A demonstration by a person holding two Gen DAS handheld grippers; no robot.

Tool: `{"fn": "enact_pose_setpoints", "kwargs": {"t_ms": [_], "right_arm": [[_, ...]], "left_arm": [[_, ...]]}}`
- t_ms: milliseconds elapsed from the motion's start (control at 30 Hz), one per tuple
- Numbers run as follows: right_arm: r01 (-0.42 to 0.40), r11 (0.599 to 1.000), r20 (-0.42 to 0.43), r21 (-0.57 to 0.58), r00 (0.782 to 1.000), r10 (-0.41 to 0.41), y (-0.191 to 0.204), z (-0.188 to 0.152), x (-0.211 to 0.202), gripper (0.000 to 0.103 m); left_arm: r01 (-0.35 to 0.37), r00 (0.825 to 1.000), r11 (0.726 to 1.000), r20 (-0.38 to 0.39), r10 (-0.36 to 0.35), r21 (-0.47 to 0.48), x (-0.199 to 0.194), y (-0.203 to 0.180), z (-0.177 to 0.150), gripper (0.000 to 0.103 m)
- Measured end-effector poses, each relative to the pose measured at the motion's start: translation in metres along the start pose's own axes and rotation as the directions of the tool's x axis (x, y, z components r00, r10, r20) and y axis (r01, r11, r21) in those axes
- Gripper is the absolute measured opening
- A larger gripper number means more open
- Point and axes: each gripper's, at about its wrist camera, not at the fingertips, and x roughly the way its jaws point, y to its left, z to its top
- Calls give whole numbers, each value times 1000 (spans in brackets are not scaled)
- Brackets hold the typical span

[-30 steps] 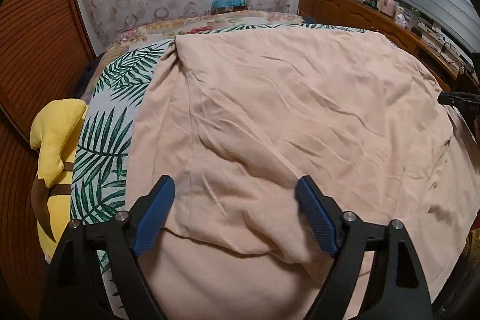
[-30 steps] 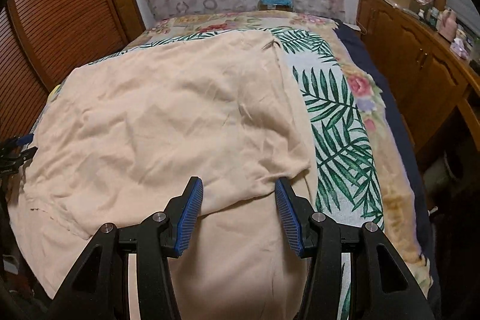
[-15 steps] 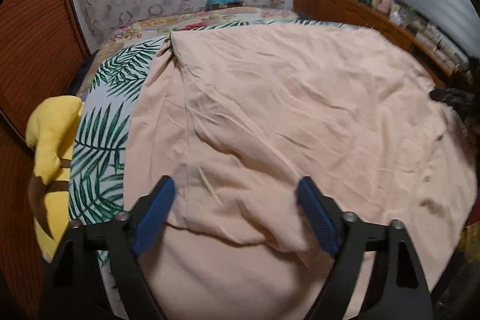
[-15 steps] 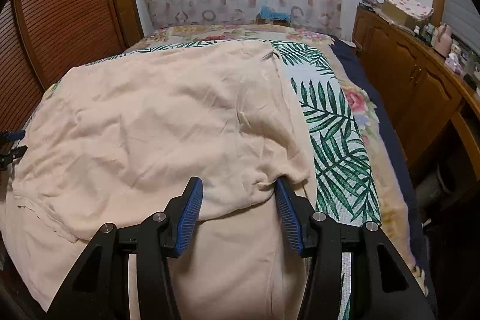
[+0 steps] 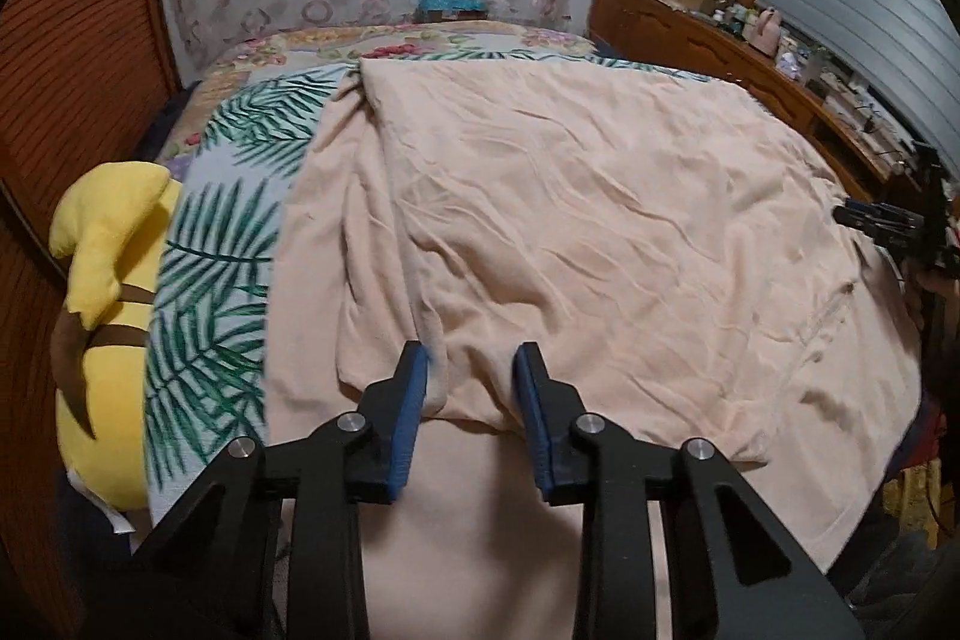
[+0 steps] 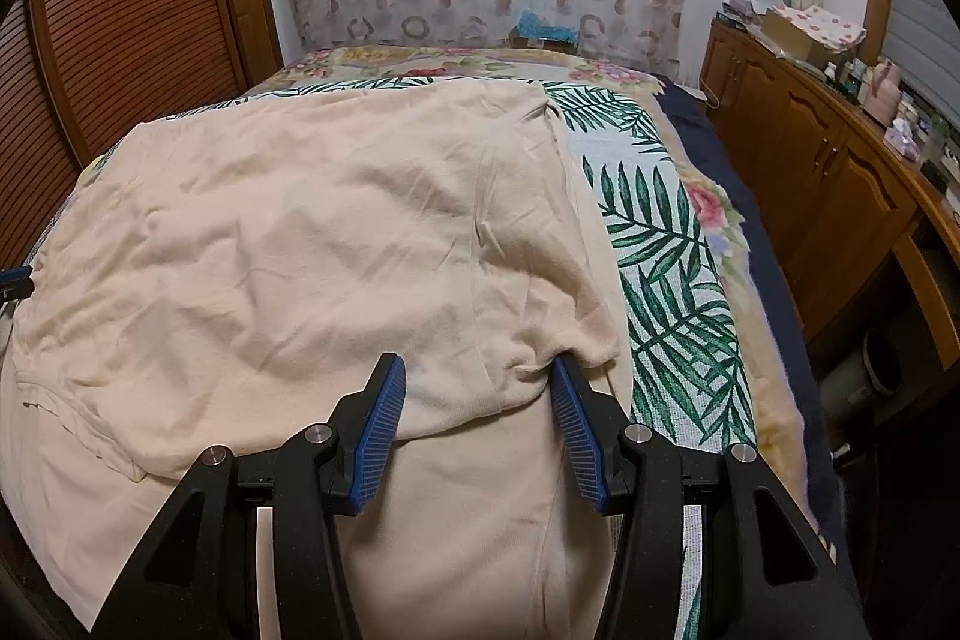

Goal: Fold small clothes

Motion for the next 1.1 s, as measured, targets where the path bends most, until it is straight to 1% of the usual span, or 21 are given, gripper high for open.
{"fn": "enact_pose_setpoints", "kwargs": {"t_ms": [100, 200, 267, 367, 533, 667, 700, 767, 833, 867, 1000, 1100], "right_arm": [[0, 1000, 0, 0, 1000, 0, 0, 0, 0, 53], [-1, 1000, 0, 0, 1000, 1, 0, 0, 0, 53], [-1, 1000, 0, 0, 1000, 1, 0, 0, 0, 53], [-2, 1000, 0, -1, 1000, 2, -1, 0, 0, 53], [-2, 1000, 0, -1, 1000, 2, -1, 0, 0, 53], [1, 1000, 0, -5, 1000, -1, 0, -1, 0, 53], [0, 1000, 0, -6, 1000, 0, -1, -1, -1, 53], [-1, 1000, 0, -5, 1000, 1, -1, -1, -1, 53], [0, 1000, 0, -6, 1000, 0, -1, -1, -1, 53], [0, 1000, 0, -6, 1000, 0, -1, -1, -1, 53], [0, 1000, 0, -8, 1000, 0, -2, -1, -1, 52], [0, 1000, 0, -8, 1000, 0, -2, -1, -1, 52]], "left_arm": [[-52, 998, 999, 25, 52, -4, -4, 7, 2, 32], [-62, 996, 998, 62, 63, -15, -12, 14, 0, 32], [-57, 996, 998, 70, 59, -30, -15, 20, 1, 32], [-62, 997, 998, 51, 64, -31, -12, 24, 1, 32], [-102, 995, 994, -8, 101, -27, 4, 22, 0, 32], [-107, 994, 994, -10, 107, -32, 6, 21, 2, 32], [-104, 995, 994, -7, 104, -11, 6, 18, 2, 26], [-95, 995, 995, -2, 95, 36, 7, 10, 1, 7], [-123, 992, 989, 15, 122, 76, 5, 1, 1, 5], [-129, 991, 987, 42, 126, 95, 1, -3, 2, 5], [-116, 990, 989, 93, 108, 89, -14, -9, 9, 4], [-113, 988, 990, 115, 103, 83, -21, -9, 15, 4]]}}
